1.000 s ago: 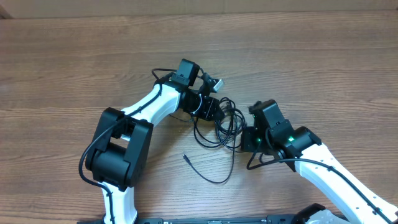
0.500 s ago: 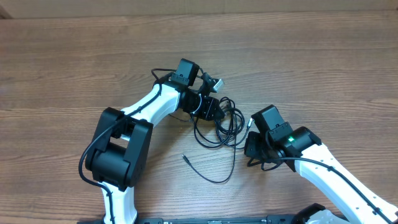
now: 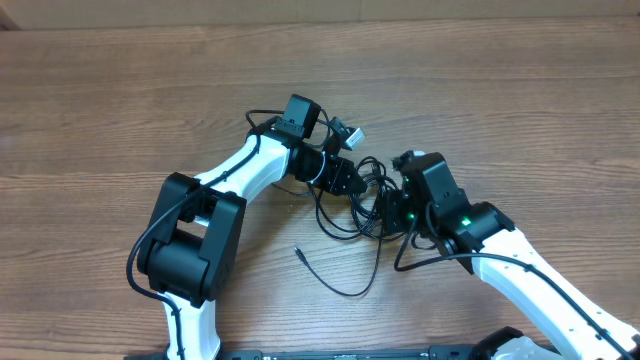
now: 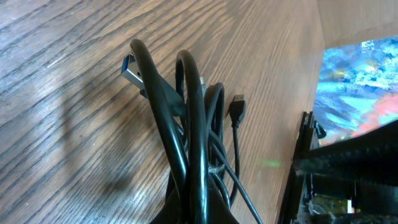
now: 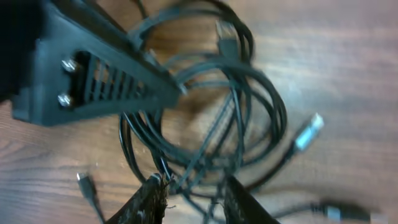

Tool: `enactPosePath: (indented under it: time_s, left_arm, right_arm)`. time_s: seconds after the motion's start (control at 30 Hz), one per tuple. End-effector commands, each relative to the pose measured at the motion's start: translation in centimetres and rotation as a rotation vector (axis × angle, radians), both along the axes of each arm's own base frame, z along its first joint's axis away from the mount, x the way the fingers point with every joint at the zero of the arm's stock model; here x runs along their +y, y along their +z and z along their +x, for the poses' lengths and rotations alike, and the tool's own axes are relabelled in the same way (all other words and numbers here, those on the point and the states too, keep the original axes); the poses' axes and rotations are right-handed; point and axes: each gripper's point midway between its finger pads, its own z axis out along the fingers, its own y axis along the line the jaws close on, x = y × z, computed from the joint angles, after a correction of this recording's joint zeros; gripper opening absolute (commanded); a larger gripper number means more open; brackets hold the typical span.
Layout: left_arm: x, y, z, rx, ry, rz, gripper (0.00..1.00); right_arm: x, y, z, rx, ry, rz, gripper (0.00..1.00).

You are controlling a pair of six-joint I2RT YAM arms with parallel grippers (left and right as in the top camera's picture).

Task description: Untangle cables

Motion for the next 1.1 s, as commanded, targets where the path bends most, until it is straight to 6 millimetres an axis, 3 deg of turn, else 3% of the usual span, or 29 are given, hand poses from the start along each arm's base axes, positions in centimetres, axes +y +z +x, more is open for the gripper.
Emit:
enactPosePath:
  time_s: [0.0,0.27,0.33,0.47,0.8,1.0,1.07]
  left_arm:
    - [0.1,0.2,-0.4,0.012,-0.021,-0.047,0.04]
    - [0.1,0.2,-0.3,0.013,-0.021,-0.046,0.04]
    - [0.1,0.2,-0.3,0.012,-0.021,-0.046,0.04]
    - [0.1,0.2,-0.3,0.012,-0.021,-0.046,0.04]
    - [0.1,0.2,-0.3,0.013,-0.021,-0.046,0.04]
    - [0.1,0.2,-0.3,0.013,-0.02,-0.046,0.04]
    - [0.1,0.2,-0.3,0.012,-0.02,-0.046,0.04]
  right_arm:
    - [0.4,-0.4,1.2,-0.037,0.059,-0.049,0.3]
    - [-1.0,-4.6,3.3,-0.019,-0.006,-0.186,0.29]
    - [-0.8,-4.6,4.2,-0.05,-0.016,-0.181,0.28]
    - [-0.3,-4.1,5.1,-0.089,-0.021,-0.158,0.15]
    - [-0.6,-5.0,3.5,-0.014,-0.007,-0.17,0.14]
    - [-0.4,-4.8,3.9,-0.03,-0.006,-0.157,0.13]
    - [-0.4,-4.7,3.9,-0.031,-0.006,-0.157,0.04]
